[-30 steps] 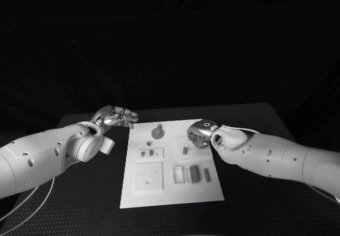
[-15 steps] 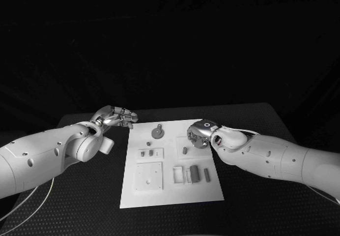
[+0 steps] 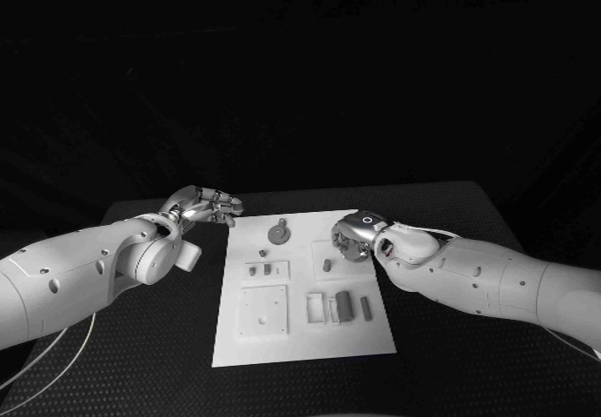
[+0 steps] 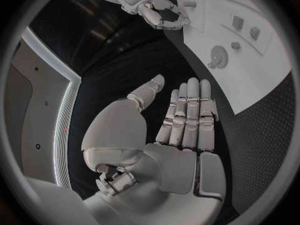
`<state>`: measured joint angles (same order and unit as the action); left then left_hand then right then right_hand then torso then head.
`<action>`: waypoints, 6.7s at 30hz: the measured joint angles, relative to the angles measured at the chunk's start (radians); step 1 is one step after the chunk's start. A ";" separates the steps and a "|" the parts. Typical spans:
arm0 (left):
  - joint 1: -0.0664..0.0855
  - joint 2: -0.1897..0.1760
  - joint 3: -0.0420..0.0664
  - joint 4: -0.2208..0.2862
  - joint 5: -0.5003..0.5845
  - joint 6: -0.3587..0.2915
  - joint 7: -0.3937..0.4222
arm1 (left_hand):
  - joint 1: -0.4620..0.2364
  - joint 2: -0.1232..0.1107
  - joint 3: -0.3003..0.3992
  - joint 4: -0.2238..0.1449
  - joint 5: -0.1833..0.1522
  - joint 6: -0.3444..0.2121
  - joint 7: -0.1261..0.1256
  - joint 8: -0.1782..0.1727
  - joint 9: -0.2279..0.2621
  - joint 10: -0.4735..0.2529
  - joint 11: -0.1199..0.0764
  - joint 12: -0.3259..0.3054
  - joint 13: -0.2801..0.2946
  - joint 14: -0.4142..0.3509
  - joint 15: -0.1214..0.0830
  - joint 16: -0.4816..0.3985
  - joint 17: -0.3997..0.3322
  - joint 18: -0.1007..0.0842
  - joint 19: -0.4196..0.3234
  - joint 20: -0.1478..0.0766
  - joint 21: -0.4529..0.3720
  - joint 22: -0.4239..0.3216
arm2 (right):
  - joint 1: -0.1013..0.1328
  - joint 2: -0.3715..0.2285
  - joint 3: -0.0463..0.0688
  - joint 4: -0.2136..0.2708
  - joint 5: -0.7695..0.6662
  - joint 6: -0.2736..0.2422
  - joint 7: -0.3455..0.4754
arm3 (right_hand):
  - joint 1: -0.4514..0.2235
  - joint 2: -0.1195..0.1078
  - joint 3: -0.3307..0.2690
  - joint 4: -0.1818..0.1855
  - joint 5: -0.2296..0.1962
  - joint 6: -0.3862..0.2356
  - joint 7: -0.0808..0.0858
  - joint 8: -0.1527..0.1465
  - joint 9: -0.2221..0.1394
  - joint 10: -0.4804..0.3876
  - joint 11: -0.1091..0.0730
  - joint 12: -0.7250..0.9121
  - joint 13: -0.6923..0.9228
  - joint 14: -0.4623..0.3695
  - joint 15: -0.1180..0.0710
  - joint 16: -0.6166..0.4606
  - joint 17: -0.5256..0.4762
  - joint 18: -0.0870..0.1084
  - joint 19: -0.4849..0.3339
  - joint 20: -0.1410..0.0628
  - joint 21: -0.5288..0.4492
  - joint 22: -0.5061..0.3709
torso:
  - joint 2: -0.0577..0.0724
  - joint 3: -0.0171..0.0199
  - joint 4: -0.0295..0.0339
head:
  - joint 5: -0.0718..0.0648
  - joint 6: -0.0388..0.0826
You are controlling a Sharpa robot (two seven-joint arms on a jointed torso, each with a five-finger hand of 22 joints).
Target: Assemble the parts on the task board
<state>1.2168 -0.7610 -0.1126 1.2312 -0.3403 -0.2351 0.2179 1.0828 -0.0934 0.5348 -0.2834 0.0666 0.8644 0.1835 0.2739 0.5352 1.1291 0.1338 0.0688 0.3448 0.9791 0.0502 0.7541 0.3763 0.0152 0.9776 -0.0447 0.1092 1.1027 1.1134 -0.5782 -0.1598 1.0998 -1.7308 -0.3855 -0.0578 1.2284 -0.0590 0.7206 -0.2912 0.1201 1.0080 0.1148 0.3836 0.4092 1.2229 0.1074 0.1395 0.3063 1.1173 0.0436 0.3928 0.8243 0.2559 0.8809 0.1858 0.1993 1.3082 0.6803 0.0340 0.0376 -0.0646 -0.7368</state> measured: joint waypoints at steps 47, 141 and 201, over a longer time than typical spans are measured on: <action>0.000 0.001 0.000 -0.008 0.002 0.001 -0.005 | 0.000 0.000 -0.005 -0.001 0.000 -0.010 0.005 0.000 -0.003 -0.011 0.004 0.000 -0.003 0.000 0.000 -0.008 0.009 0.000 0.004 -0.004 -0.008 -0.003 | 0.012 -0.013 0.014 0.009 0.070 0.065 0.020 | -0.006 -0.115 -0.012 0.022 0.004 -0.097 0.043 -0.053 -0.021 -0.144 0.071 -0.071 -0.237 -0.136 0.073 -0.082 -0.021 -0.015 -0.123 0.025 -0.065 -0.001 | 0.000 -0.0004 -0.0001 | 0.002 -0.003; 0.000 0.001 0.000 -0.011 0.004 0.001 -0.012 | 0.000 0.000 -0.008 0.002 0.000 -0.025 0.007 0.000 -0.006 -0.014 0.007 0.000 -0.006 0.007 0.000 -0.016 0.024 0.000 0.011 -0.004 -0.012 -0.006 | 0.006 0.007 0.008 0.012 -0.016 0.037 -0.032 | 0.022 -0.036 0.004 0.004 0.000 0.025 -0.011 -0.003 0.018 0.032 -0.015 0.011 -0.085 0.009 -0.002 -0.021 0.033 0.000 0.004 -0.003 0.050 -0.001 | 0.000 -0.0003 -0.0002 | -0.005 -0.019; 0.000 0.000 0.000 -0.017 0.008 0.001 -0.012 | 0.000 0.000 -0.007 0.002 0.000 -0.025 0.007 0.004 -0.007 -0.018 0.004 0.000 -0.007 0.007 0.000 -0.022 0.031 0.000 0.011 -0.003 -0.019 -0.008 | 0.035 -0.059 0.056 0.167 0.091 0.023 0.014 | 0.018 -0.040 0.004 0.004 -0.001 0.025 -0.010 -0.003 0.021 0.041 -0.023 0.009 -0.080 0.010 0.000 -0.021 0.035 0.000 0.003 -0.003 0.054 -0.001 | 0.000 -0.0003 0.0001 | 0.003 -0.018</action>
<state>1.2168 -0.7615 -0.1126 1.2143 -0.3327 -0.2339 0.2062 1.0828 -0.0934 0.5273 -0.2815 0.0666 0.8393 0.1906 0.2780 0.5285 1.1114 0.1374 0.0688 0.3375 0.9862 0.0500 0.7317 0.4075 0.0150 0.9883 -0.0481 0.0897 1.0950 1.1488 -0.6368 -0.1034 1.2672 -1.6403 -0.3630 -0.0442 1.2464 -0.0992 0.7241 -0.2871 0.1187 1.0326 0.1045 0.3802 0.4302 1.2639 0.0840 0.1486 0.2262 1.1276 0.0433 0.3714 0.8598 0.2560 0.8843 0.1825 0.2536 1.3073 0.6800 0.0337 0.0377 -0.0616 -0.7547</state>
